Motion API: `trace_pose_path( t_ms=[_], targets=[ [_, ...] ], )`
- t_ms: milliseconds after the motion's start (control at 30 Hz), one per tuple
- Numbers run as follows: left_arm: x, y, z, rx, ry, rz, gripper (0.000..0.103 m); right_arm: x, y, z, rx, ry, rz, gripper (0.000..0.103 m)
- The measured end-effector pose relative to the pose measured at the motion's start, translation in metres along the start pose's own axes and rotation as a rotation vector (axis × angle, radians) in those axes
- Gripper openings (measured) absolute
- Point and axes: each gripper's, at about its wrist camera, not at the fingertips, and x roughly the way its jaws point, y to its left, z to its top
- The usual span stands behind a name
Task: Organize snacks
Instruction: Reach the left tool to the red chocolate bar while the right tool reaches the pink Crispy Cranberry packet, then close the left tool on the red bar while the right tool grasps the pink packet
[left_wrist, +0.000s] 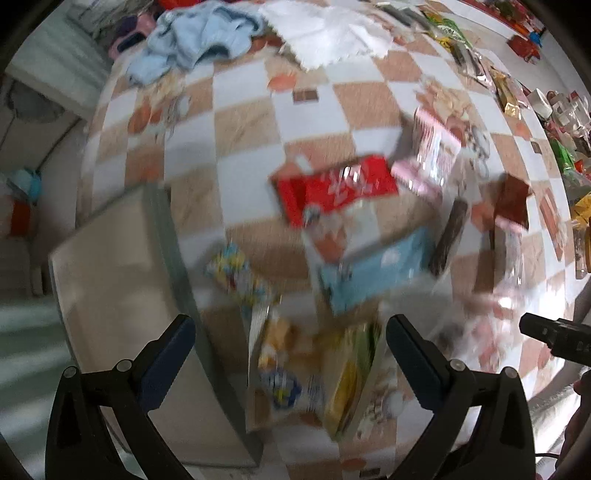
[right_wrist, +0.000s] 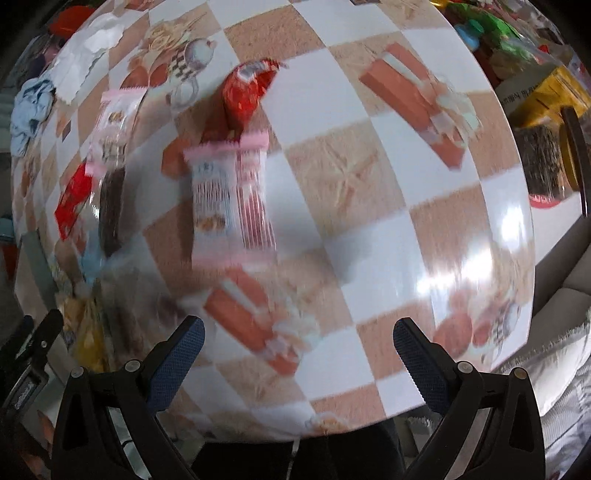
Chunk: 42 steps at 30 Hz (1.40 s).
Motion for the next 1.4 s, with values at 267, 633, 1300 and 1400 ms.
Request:
trace_pose_path(
  t_ms=[267, 633, 1300, 1400],
  targets=[
    [0.018, -0.033, 0.055, 0.153, -0.064, 0.072, 0.103, 0.007, 0.002, 0.037, -0.009, 0.000, -0.010, 0.103],
    [0.059, -0.047, 0.088, 0.281, -0.078, 0.080, 0.103, 0.035, 0.014, 0.057, -0.019, 0.009, -0.003, 0.103],
    [0.062, 0.000, 0.087, 0.113, -0.015, -0.047, 0.103, 0.054, -0.002, 0.053, -0.195, -0.031, -0.068, 0.103],
    [0.071, 0.002, 0.103, 0.103, -0.006, -0.054, 0.103, 0.054, 0.014, 0.052, -0.316, -0.067, -0.116, 0.103]
  ],
)
